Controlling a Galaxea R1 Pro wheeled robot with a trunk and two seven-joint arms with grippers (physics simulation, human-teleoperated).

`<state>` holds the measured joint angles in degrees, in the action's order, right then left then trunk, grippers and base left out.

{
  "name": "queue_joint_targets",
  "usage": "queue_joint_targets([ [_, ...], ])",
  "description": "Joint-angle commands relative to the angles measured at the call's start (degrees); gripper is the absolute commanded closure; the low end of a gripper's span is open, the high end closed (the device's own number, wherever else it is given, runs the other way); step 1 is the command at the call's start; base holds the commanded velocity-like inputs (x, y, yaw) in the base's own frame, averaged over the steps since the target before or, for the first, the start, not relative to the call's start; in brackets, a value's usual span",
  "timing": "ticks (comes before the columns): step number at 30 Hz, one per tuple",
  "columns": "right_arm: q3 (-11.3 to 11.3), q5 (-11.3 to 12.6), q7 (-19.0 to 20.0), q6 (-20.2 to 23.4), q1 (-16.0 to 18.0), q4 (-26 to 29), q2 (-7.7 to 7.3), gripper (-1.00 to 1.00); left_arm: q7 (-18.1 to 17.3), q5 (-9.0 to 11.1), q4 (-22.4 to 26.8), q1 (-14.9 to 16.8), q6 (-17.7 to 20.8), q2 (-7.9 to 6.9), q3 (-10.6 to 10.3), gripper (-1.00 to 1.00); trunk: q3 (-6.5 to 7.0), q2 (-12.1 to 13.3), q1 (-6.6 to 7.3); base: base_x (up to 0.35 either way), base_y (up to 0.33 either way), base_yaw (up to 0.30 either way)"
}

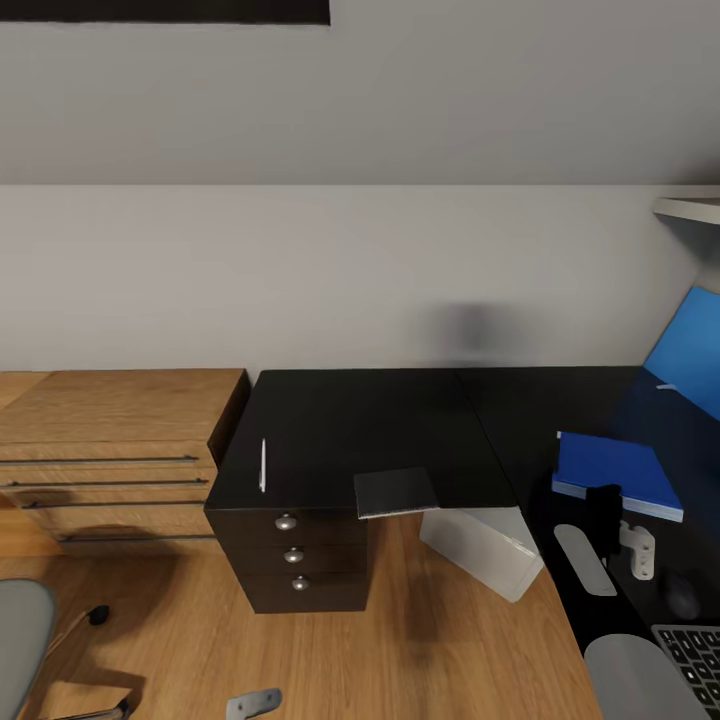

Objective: In the bedroom, organize the workspace by keeping the computer under the desk, ensuring the monitor is on the desk, placing the keyboard on the desk next to the monitor, placing the mouse on the desk next to the keyboard, moving the folder from the swivel chair onto the desk next to the mouse, stacking the notebook on top of the folder with the pen on top of the notebook, and positioning the swivel chair next to the desk.

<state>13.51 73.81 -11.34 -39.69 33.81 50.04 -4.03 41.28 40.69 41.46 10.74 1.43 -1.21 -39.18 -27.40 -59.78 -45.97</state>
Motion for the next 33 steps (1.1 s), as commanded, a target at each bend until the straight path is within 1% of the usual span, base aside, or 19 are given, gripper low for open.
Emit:
queue_joint_targets([
  [1, -0.06, -0.07, -0.35, -0.13, 0.03, 0.06, -0.02, 1.00, 0.47, 0.27, 0.11, 0.07, 0.05, -0.09, -0.37, -1.00, -0.06, -0.04, -0.02, 0.123, 0.000, 0.000],
  [15, -0.06, -0.07, -0.35, -0.09, 0.03, 0.06, -0.02, 1.00, 0.47, 0.27, 0.11, 0.07, -0.10, -0.10, -0.45, -1.00, -0.06, -0.04, -0.02, 0.012, 0.000, 0.000],
  [22, -0.06, -0.09, -0.37, 1.99, 0.03, 0.06, -0.02, 1.00, 0.47, 0.27, 0.11, 0.07, -0.11, -0.11, -0.38, -1.00, -0.06, -0.04, -0.02, 0.000, 0.000, 0.000],
  [33, -0.04, -0.24, -0.37, 2.10, 0.03, 0.06, -0.10, 1.00, 0.59, 0.32, 0.22, 0.07, -0.11, -0.11, -0.28, -1.00, -0.06, -0.04, -0.02, 0.000, 0.000, 0.000],
])
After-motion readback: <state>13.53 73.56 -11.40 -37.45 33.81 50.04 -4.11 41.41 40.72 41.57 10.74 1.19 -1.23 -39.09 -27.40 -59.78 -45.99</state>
